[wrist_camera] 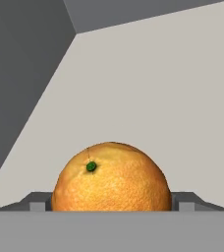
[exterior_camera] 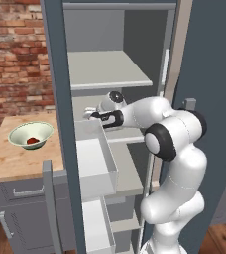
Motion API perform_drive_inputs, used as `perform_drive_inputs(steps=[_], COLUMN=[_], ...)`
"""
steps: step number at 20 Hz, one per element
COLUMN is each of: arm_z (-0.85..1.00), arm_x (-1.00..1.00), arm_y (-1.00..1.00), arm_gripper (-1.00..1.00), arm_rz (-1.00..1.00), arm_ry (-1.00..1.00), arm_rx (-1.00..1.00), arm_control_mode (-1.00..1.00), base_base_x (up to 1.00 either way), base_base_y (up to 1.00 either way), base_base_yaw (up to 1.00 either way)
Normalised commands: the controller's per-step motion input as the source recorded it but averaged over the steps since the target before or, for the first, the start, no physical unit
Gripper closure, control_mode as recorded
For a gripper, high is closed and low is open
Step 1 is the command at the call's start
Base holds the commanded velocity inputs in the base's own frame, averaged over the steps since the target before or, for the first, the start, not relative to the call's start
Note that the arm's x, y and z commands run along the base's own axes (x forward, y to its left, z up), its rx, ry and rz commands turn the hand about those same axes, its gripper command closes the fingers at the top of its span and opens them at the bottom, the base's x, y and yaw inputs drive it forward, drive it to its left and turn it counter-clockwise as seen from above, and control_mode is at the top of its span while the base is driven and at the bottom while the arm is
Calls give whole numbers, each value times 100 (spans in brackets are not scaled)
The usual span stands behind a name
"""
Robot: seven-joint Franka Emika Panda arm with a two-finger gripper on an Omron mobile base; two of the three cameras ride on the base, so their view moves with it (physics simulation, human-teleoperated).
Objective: Take the bell pepper, orange, and tangerine from the freezer and place them in the bowl on the counter.
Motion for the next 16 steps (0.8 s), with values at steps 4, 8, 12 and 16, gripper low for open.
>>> perform_drive_inputs(steps=[4,8,12,16], arm_z=[6,30,62,50], arm_x=[-29,-45,-45,-49], arm_y=[-4,-29,-41,-33], arm_gripper=[100,100,100,100], arm_rz=[0,-4,-8,-9], arm_ry=[-1,-3,-7,-7], arm_rx=[0,0,0,0], arm_control_mode=[-100,-100,-100,-100], base_base_x=[0,0,0,0], base_base_y=[0,0,0,0], base_base_yaw=[0,0,0,0])
